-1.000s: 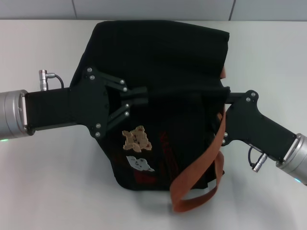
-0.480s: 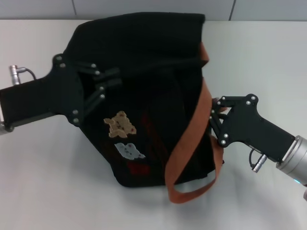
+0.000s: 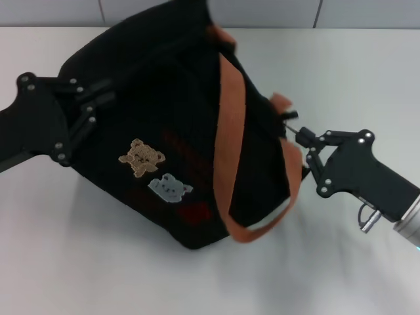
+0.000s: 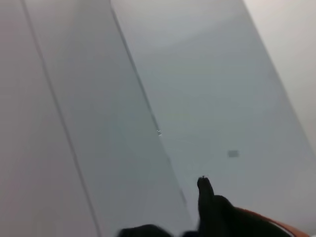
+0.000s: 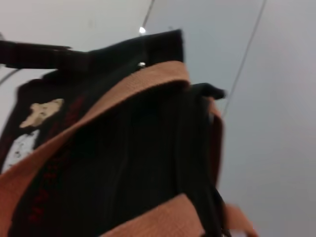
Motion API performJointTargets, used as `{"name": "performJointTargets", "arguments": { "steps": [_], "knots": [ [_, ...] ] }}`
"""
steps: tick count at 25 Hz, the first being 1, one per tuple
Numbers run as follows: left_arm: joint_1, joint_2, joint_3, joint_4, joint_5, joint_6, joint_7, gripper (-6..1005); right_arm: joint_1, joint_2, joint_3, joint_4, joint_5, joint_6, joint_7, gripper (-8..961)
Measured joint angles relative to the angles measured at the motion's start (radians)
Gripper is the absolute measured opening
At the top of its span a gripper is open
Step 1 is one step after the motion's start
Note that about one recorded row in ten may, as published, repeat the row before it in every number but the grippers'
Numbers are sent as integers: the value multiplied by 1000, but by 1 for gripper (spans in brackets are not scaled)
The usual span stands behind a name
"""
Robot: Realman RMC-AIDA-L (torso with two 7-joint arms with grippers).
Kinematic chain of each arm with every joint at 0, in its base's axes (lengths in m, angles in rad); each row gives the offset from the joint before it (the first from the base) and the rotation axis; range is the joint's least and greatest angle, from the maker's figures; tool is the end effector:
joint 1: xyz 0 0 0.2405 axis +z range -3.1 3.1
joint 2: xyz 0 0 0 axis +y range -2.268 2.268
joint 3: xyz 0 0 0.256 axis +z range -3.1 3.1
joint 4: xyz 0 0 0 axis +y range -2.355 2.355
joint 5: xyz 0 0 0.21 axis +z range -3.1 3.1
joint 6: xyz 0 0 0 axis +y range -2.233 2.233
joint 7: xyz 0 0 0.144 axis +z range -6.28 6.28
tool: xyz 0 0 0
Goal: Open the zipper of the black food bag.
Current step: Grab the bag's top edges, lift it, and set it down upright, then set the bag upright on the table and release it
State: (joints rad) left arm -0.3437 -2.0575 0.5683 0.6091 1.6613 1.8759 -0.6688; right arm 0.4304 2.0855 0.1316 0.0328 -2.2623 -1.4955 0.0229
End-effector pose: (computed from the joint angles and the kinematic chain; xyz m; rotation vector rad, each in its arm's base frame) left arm -0.2777 0.2705 0.0519 -2.3256 0.2037 -1.0035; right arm 0.2863 0.2663 -0.0653 -2.1785 -0.0723 0.7678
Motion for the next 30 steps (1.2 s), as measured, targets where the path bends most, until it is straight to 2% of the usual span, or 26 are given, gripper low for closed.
{"name": "performJointTargets", "arguments": {
  "steps": [6, 10, 14, 15, 16, 19, 20, 21, 22, 25, 26, 29, 30],
  "knots": [
    [34, 2, -14, -15, 0, -8, 3, 70, -7, -1, 36, 4, 0, -15, 0, 4],
    [52, 11, -16, -91, 0, -20, 43, 70, -4, 1, 94, 53, 0, -45, 8, 21],
    [67, 8, -36, -145, -1, -40, 75, 68, -6, 1, 145, 86, 0, -65, 17, 39],
    [70, -3, -89, -204, -2, -61, 101, 67, -14, 3, 201, 104, 0, -79, 37, 43],
    [70, -3, -89, -204, -2, -61, 101, 67, -14, 3, 201, 104, 0, -79, 37, 47],
    [59, -15, -223, -383, -2, -110, 175, 69, -28, 4, 269, 123, 0, -93, 97, 60],
    [41, -17, -281, -494, -3, -145, 237, 72, -39, 1, 302, 122, 0, -109, 155, 101],
    [27, -18, -305, -555, -4, -172, 276, 75, -45, 1, 314, 117, 0, -119, 181, 141],
    [27, -18, -305, -555, -4, -172, 276, 78, -45, 1, 314, 117, 0, -119, 181, 182],
    [-44, -22, -378, -722, -4, -311, 387, 87, -70, -1, 341, 102, 0, -156, 252, 310],
    [-44, -22, -378, -722, -4, -311, 387, 90, -70, -1, 341, 102, 0, -156, 252, 356],
    [-157, -23, -480, -844, 2, -498, 394, 99, -93, -1, 372, 86, 0, -183, 280, 496],
    [-157, -23, -480, -844, 2, -498, 394, 102, -93, -1, 372, 86, 0, -183, 280, 514]
  ]
}}
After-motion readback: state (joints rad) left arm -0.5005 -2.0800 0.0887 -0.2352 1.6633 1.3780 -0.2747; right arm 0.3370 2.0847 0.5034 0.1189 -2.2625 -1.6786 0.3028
